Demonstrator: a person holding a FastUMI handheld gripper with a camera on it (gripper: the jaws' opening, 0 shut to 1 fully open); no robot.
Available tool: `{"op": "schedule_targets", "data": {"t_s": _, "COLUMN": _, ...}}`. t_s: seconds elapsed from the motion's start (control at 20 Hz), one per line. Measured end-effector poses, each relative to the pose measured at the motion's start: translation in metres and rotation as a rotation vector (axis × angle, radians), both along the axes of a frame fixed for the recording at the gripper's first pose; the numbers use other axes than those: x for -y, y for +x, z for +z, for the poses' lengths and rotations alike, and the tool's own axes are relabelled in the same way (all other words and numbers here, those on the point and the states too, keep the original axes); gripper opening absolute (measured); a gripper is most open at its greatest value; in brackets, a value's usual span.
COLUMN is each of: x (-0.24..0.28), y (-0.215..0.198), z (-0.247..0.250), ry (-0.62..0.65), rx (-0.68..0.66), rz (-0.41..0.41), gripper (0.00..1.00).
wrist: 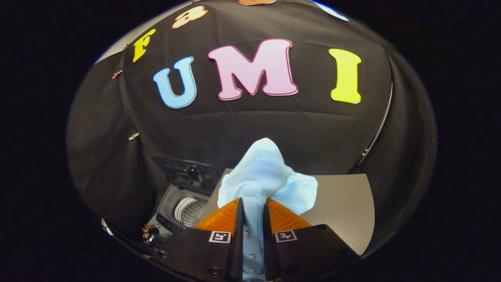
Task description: Put the clothes into the washing machine and then close the washing machine lid.
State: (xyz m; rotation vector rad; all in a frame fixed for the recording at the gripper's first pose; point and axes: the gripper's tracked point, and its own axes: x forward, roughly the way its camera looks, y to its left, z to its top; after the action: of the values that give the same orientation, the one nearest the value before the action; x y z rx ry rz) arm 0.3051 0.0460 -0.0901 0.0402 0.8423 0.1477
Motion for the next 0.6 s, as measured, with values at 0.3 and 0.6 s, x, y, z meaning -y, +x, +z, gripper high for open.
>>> {"op": "schedule_targets", "data": {"t_s": 0.3, "x": -0.102, "y": 0.006, "z": 0.008, "ry": 0.114, "rx": 0.038, "rz": 0.107, "gripper": 0.26}}
{"op": "schedule_targets", "data": {"t_s": 0.6, "x": -0.202, "y": 0.004, "z": -0.018, "ry": 0.179, "rx": -0.007, "rz": 0.223, "gripper": 0.26}}
